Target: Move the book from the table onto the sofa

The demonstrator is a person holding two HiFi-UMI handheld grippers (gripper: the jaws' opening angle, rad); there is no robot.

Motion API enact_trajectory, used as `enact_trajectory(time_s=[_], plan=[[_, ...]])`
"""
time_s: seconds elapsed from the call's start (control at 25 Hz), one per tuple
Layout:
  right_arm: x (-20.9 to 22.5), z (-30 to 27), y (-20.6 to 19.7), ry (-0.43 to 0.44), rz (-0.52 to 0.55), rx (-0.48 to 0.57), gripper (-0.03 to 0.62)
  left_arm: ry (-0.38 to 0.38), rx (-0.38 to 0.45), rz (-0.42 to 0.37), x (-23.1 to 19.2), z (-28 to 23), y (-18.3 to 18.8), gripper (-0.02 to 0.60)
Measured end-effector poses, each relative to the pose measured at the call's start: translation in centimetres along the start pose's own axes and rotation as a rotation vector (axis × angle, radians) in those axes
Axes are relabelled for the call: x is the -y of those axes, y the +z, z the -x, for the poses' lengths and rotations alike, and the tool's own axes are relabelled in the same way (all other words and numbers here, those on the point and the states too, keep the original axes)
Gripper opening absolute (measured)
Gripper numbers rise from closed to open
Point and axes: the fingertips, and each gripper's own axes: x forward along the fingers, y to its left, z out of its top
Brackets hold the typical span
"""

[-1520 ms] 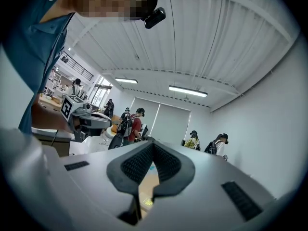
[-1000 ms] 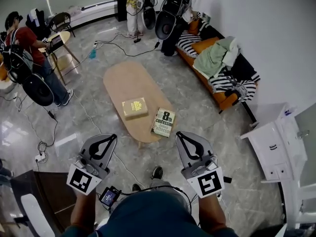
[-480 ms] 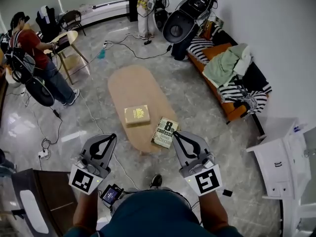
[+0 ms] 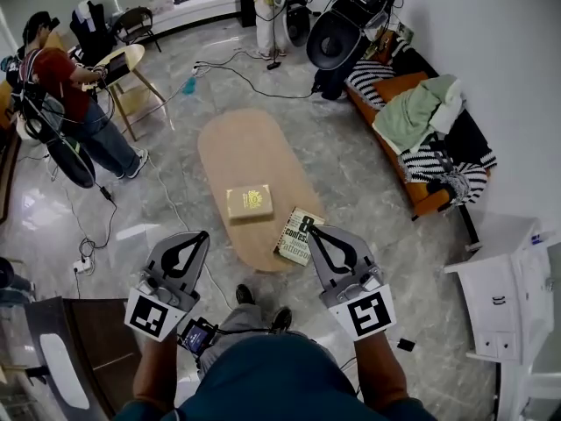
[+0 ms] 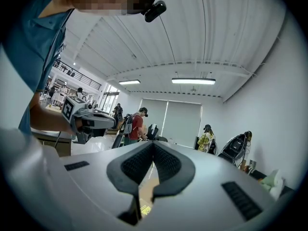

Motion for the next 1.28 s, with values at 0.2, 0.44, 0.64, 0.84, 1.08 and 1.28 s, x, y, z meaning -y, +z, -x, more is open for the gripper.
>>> enact_trajectory(time_s=[0.2, 0.44, 0.64, 0.84, 1.08, 1.28], plan=[[1.0, -3.0, -0.5, -0.026, 0.007, -0.012, 0.014, -0.025, 0.011, 0.019, -3.1, -1.8, -1.5, 0.003], [1.4, -7.1, -0.9, -0.072, 0.035, -0.054, 0.014, -0.063, 0.038, 0.046, -7.6, -3.0, -3.1, 0.003], [1.9, -10.1, -2.0, -0.107, 0.037, -0.073, 0.014, -0.109, 0.04, 0.065, -10.2, -4.5, -5.0, 0.003], [2.7, -12.1, -3.7, -0.109, 0.012, -0.103, 0.014, -0.118, 0.031, 0.1, -11.5, -6.1, -6.4, 0.003], [6.3, -14.4, -6.2, -0.093, -0.026, -0.118, 0.014, -0.105, -0.015, 0.106, -12.7, -10.0, -8.4, 0.004], [9.4, -16.2, -8.7, -0.057, -0.066, -0.112, 0.015, -0.054, -0.049, 0.113, -13.5, -13.2, -9.6, 0.004]])
